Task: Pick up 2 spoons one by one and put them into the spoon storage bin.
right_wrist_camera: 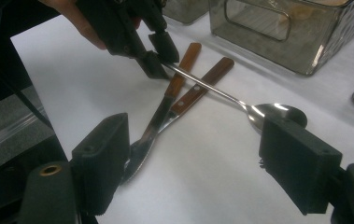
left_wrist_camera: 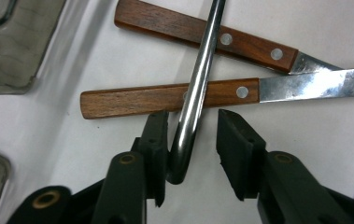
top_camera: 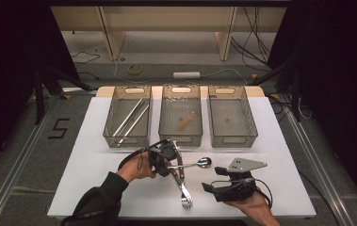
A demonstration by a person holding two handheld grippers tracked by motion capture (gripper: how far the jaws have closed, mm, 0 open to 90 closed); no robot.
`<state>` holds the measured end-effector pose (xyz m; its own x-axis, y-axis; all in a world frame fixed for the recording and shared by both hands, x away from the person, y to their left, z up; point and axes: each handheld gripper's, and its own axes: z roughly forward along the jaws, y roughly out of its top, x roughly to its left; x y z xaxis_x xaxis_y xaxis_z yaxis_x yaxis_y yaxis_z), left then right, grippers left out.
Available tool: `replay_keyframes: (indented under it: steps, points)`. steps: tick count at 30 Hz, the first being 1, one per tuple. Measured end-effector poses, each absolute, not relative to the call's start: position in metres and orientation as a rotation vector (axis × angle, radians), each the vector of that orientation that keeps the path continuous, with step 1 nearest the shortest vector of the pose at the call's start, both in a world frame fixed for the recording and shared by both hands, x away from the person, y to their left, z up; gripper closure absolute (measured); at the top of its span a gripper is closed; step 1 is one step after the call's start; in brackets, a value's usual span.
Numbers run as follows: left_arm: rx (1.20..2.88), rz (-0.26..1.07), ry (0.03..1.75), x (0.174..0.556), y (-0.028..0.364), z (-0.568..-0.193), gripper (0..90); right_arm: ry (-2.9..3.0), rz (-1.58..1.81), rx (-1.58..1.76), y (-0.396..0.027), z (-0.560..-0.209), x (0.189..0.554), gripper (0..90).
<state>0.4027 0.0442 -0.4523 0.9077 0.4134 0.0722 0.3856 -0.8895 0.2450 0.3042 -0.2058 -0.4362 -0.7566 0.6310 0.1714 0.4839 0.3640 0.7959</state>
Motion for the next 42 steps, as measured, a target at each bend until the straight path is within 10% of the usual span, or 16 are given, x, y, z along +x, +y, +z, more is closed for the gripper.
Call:
replay_keyframes:
  steps: [42]
  points:
    - [2.788,0.042,0.556,0.401,0.048,-0.444,81.3,2.457,1.344,1.018,-0.207,-0.436,0.304,25.6]
